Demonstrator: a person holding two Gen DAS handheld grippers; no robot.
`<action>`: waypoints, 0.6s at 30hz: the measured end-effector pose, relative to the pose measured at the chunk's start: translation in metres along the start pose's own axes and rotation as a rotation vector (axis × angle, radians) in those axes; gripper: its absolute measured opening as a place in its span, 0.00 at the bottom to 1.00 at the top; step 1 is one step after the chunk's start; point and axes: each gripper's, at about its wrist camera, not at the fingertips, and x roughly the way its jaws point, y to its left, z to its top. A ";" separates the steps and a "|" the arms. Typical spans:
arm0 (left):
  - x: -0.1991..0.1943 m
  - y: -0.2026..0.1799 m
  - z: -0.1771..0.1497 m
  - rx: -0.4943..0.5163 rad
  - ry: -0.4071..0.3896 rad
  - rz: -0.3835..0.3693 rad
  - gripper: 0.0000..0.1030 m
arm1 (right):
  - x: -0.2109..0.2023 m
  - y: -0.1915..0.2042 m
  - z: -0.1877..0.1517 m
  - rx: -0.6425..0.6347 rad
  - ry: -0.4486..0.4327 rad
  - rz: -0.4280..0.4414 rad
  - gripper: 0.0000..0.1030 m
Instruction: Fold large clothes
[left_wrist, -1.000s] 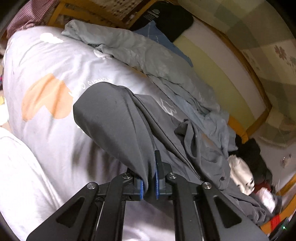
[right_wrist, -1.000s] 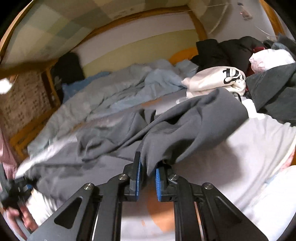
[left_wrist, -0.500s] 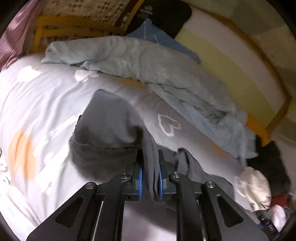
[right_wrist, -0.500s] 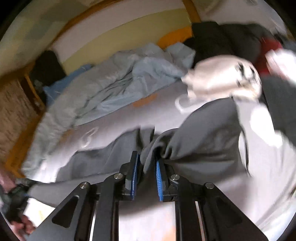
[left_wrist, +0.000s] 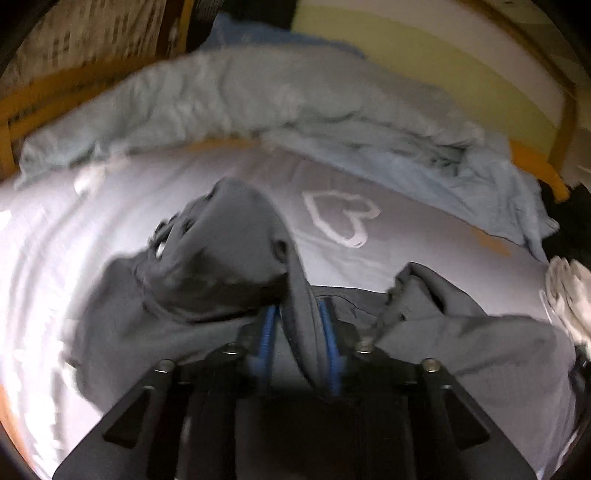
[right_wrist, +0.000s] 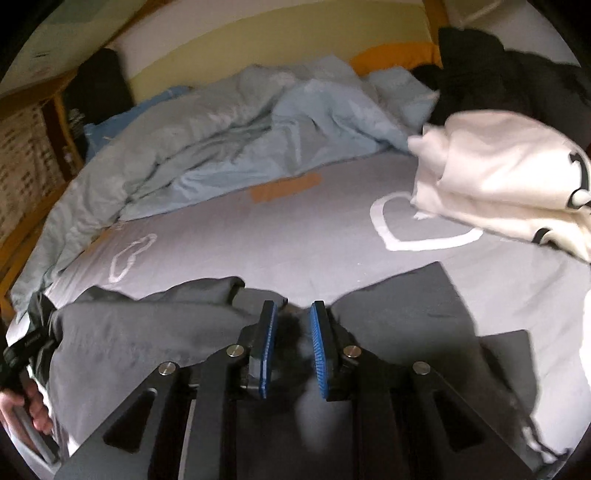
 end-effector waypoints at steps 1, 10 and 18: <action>-0.016 0.002 -0.004 0.006 -0.050 -0.014 0.69 | -0.012 -0.002 -0.004 -0.011 -0.019 0.019 0.32; -0.109 -0.039 -0.034 0.236 -0.283 -0.150 0.99 | -0.072 0.010 -0.042 -0.151 -0.025 0.116 0.78; -0.057 -0.100 -0.021 0.412 -0.122 -0.166 0.99 | -0.043 0.039 -0.028 -0.177 0.031 0.149 0.78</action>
